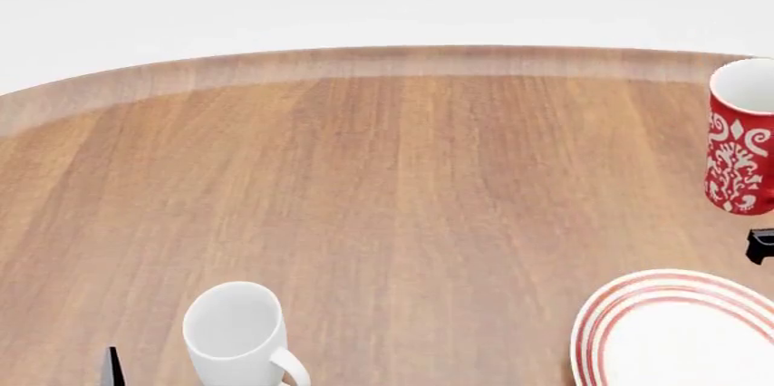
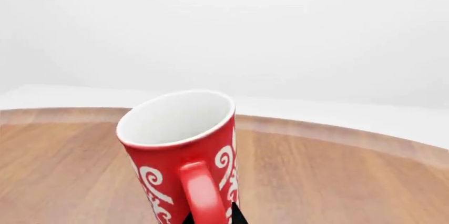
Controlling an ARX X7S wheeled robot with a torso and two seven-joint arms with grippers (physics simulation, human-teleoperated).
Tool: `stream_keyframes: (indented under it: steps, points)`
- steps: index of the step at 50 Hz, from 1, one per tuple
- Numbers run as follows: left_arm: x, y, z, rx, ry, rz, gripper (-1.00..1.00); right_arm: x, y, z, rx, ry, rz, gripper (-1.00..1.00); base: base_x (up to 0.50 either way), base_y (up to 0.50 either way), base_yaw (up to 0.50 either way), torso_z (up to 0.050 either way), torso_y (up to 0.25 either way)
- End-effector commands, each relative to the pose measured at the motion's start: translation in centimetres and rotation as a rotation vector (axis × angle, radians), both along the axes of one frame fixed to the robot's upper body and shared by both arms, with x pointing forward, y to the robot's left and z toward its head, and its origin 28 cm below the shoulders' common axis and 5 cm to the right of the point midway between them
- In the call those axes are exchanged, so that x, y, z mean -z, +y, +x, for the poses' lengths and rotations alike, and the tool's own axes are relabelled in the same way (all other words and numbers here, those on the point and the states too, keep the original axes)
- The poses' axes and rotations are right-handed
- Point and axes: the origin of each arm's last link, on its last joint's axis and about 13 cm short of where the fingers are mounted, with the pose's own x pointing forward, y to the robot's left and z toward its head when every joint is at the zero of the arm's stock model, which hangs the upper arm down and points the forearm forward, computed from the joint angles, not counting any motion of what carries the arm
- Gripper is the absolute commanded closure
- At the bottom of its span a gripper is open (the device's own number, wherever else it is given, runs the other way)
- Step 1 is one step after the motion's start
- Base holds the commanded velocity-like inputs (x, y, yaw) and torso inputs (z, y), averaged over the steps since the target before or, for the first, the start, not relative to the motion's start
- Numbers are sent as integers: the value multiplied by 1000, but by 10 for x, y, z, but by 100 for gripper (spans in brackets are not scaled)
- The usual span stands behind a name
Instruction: Pick up the red mug and put it on the plate
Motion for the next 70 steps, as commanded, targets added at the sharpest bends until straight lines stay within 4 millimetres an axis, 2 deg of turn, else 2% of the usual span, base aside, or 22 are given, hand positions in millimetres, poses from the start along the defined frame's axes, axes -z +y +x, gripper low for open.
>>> stream_keyframes:
  steps: [1,21,35,38,50,56,62,70]
  points:
    - [1,0,2,-3,1,2,-100,17,0,-1,-11,-15,16,100,0,0,0,0,0]
    - [0,-4,6,-2,6,5,-100,44,-7,-10,33,-15,81,100,0,0,0,0,1]
    - [-2,-6,4,6,-3,3,-100,42,-3,-16,7,-58,97,100,0,0,0,1,1]
    - [-2,-6,2,6,-3,1,-100,22,3,-15,-1,-84,61,100,0,0,0,0,0]
    - [-2,-6,2,6,-3,1,-100,22,3,-15,-1,-84,61,100,0,0,0,0,0]
    - [-3,-6,-1,7,-5,1,-100,47,2,-3,-10,-25,130,100,0,0,0,0,0]
    - [-4,-7,-1,9,-1,2,-100,69,2,8,-35,-10,113,100,0,0,0,0,0]
    - [-5,-8,-1,10,1,2,-100,77,-4,10,-34,-11,126,100,0,0,0,0,1]
